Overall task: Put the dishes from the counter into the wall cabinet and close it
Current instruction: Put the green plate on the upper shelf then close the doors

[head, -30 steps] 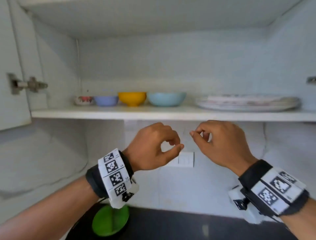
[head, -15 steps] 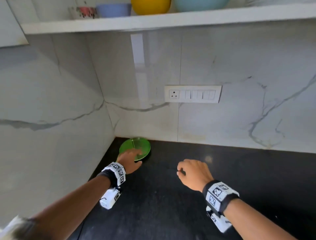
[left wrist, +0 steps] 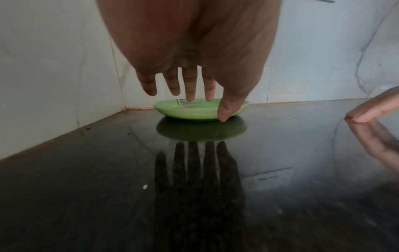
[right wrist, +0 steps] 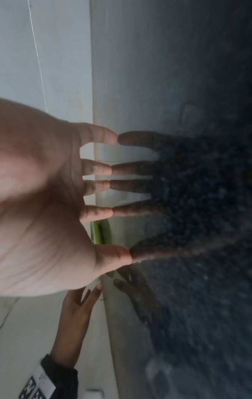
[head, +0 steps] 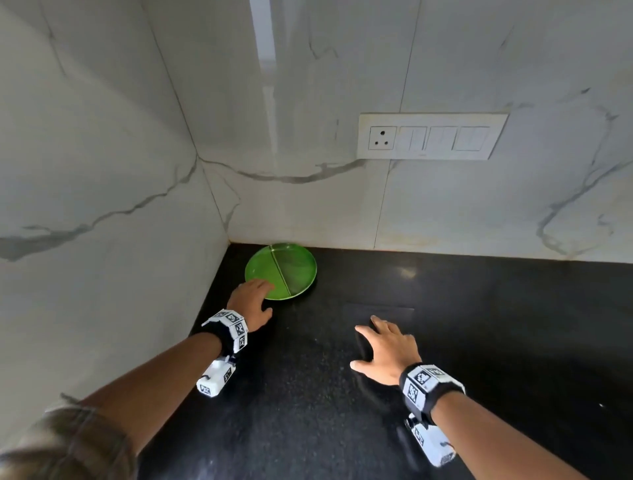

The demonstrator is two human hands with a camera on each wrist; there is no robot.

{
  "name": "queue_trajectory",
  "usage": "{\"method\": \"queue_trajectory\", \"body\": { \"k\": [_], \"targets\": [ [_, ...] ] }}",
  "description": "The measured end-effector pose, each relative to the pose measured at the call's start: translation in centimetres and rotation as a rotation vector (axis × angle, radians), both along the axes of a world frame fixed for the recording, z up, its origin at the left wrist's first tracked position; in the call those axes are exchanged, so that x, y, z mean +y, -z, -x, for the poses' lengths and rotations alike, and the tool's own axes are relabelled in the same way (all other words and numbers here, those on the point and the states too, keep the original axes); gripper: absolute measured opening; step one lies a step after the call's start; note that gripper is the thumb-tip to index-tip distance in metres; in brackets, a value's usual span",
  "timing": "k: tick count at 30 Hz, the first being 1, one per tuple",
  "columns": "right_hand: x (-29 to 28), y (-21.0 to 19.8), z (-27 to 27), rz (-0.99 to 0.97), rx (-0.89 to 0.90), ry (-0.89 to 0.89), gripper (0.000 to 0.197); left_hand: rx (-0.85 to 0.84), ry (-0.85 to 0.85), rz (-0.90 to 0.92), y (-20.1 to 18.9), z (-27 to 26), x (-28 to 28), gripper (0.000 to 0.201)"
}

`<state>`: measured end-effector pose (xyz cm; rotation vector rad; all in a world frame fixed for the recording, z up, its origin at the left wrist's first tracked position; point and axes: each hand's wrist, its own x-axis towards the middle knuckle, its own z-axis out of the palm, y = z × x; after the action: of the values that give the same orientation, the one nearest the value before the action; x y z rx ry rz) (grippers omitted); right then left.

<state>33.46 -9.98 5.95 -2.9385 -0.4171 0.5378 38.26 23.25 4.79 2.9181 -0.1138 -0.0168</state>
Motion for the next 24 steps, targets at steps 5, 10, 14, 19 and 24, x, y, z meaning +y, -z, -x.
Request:
{"method": "queue_trajectory", "body": {
  "k": [5, 10, 14, 19, 24],
  "targets": [
    [0.4, 0.9, -0.1, -0.015, -0.034, 0.039, 0.078, 0.006, 0.097, -0.037, 1.3, -2.6, 0.2, 0.057],
    [0.8, 1.1, -0.2, -0.024, -0.03, 0.055, 0.078, -0.012, 0.172, 0.0, 1.8, -3.8, 0.5, 0.045],
    [1.0, 1.2, -0.1, -0.025, -0.027, 0.058, 0.077, -0.085, 0.265, -0.015, 1.8, -3.6, 0.3, 0.033],
    [0.9, 1.3, 0.1, -0.016, -0.027, 0.051, 0.077, -0.246, 0.314, 0.014, 0.5, -3.2, -0.3, 0.034],
    [0.8, 0.7, 0.1, 0.002, -0.031, 0.046, 0.076, -0.338, 0.271, 0.055, -2.3, -2.7, -1.6, 0.034]
  ]
}}
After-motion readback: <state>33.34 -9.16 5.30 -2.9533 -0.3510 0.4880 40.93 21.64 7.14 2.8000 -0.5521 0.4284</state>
